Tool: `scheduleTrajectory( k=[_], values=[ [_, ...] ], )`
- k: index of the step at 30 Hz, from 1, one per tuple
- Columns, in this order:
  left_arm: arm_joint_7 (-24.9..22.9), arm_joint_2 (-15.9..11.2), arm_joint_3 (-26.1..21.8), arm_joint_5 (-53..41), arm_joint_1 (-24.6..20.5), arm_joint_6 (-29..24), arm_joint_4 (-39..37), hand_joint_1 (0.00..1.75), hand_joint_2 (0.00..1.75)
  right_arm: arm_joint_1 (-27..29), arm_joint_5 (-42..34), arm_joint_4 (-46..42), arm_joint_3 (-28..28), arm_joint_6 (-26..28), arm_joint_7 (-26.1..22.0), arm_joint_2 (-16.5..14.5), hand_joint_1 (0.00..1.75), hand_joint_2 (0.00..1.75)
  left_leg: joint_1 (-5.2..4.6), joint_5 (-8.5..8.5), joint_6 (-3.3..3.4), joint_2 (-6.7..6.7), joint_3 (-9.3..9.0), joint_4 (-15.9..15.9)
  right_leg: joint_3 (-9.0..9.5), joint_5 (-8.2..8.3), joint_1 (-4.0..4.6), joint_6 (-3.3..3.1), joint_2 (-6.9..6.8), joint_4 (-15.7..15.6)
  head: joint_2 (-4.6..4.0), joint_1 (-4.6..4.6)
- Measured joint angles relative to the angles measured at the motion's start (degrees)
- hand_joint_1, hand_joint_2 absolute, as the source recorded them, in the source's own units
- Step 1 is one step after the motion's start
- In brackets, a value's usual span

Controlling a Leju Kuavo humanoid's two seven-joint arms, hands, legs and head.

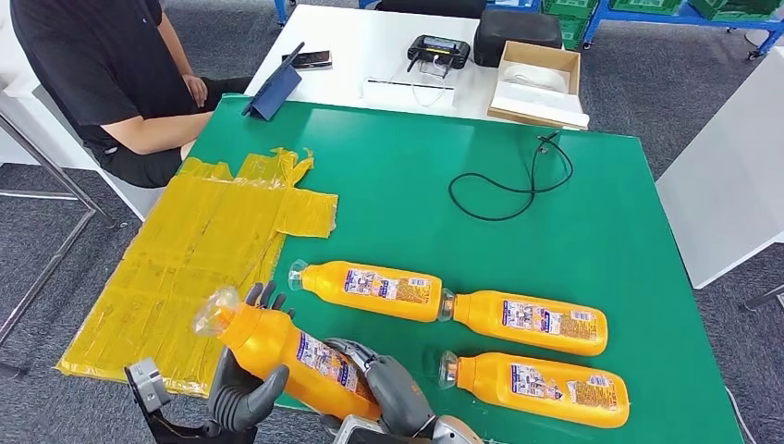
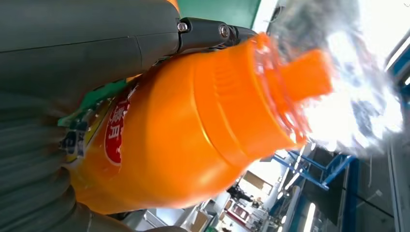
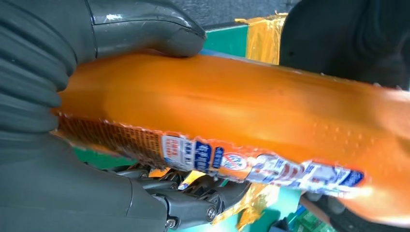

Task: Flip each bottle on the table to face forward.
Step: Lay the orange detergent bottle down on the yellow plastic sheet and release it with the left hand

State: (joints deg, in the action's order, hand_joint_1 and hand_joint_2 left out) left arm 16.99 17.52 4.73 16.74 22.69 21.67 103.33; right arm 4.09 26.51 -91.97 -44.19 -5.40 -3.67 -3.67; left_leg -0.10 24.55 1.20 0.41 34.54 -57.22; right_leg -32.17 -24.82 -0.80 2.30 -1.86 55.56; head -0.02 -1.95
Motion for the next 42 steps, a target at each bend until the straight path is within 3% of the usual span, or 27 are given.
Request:
scheduleTrajectory(
  k=[3, 14, 20, 24, 26, 29, 32, 34, 37, 42],
  values=[
    [0.38, -0.45, 0.37, -0.37, -0.62, -0.17, -0.60, 1.75, 1.75, -0.89, 0.63, 0.49, -0.46, -0.68, 0.32, -0.34, 1.75, 1.75, 0.00, 0.00, 0.00, 0.00, 0.00, 0.00, 0.00, 0.00, 0.00, 0.00, -0.01, 0.00, 0.00, 0.01],
    [3.60, -1.98, 2.03, -2.86, -2.32, -1.81, -2.75, 1.75, 1.75, -2.96, 4.23, 2.75, -1.06, -1.96, 0.73, -1.63, 1.75, 1.75, 0.00, 0.00, 0.00, 0.00, 0.01, 0.00, -0.01, 0.00, 0.00, 0.00, -0.01, 0.00, 0.00, 0.00],
    [6.18, -2.32, 3.27, -13.66, -3.34, -6.38, -1.67, 1.75, 1.75, -2.55, 6.54, 2.62, -0.62, 1.39, 0.39, -1.36, 1.70, 1.75, 0.00, 0.00, 0.00, 0.00, 0.01, 0.00, -0.01, 0.00, -0.01, 0.00, -0.02, 0.00, 0.00, 0.02],
    [7.57, -2.40, 4.04, -20.28, -3.78, -9.28, -0.39, 1.75, 1.75, -1.89, 7.99, 1.90, -0.02, 2.97, 0.25, -1.10, 0.02, 1.75, -0.01, 0.00, 0.00, 0.00, 0.01, -0.01, -0.01, 0.01, 0.00, 0.00, -0.01, 0.00, 0.00, 0.01],
    [9.29, -2.77, 4.20, -28.51, -4.04, -13.45, 0.71, 1.75, 1.75, -1.52, 9.30, 1.19, 0.24, 4.42, 0.14, -0.87, 0.00, 1.75, 0.00, -0.01, 0.00, 0.00, 0.01, -0.01, -0.02, 0.01, 0.00, 0.00, -0.02, 0.00, 0.00, 0.01],
    [11.28, -4.47, 4.26, -47.01, -4.76, -23.77, 3.03, 1.75, 1.75, -0.48, 10.17, -0.29, 1.19, 6.63, -0.57, -0.29, 0.00, 1.75, 0.00, -0.01, 0.00, 0.00, 0.00, -0.01, -0.02, 0.01, 0.01, 0.00, -0.03, 0.00, 0.00, 0.01],
    [9.15, -8.59, 4.60, -70.76, -6.46, -35.96, 4.30, 1.75, 1.75, 0.04, 7.65, -1.54, 3.20, 4.91, -1.15, 0.19, 0.00, 1.75, 0.02, -0.01, 0.00, 0.00, -0.01, 0.00, -0.01, 0.01, 0.02, 0.00, -0.02, 0.01, 0.00, 0.01],
    [6.75, -12.32, 5.03, -81.57, -7.84, -41.06, 3.65, 1.75, 1.75, -0.40, 5.53, -1.78, 4.55, 2.70, -1.57, 0.48, 0.00, 1.75, 0.04, -0.02, -0.01, 0.00, -0.02, 0.00, -0.01, 0.01, 0.03, -0.01, -0.02, 0.01, 0.00, 0.00],
    [5.23, -16.74, 5.53, -86.39, -9.37, -44.16, 1.74, 1.75, 1.75, -1.27, 4.52, -1.79, 5.98, 1.50, -1.91, 0.76, 0.00, 1.75, 0.05, -0.05, 0.00, 0.01, -0.04, 0.00, 0.00, 0.01, 0.03, -0.01, -0.02, 0.02, 0.00, 0.00],
    [3.82, -20.69, 6.35, -88.41, -10.52, -45.11, -0.39, 1.75, 1.75, -1.95, 4.22, -1.80, 6.93, 1.21, -1.91, 0.87, 0.00, 1.75, 0.02, -0.06, 0.01, 0.00, 0.00, 0.00, 0.01, 0.01, 0.00, -0.01, -0.03, 0.02, 0.00, 0.01]
  ],
)
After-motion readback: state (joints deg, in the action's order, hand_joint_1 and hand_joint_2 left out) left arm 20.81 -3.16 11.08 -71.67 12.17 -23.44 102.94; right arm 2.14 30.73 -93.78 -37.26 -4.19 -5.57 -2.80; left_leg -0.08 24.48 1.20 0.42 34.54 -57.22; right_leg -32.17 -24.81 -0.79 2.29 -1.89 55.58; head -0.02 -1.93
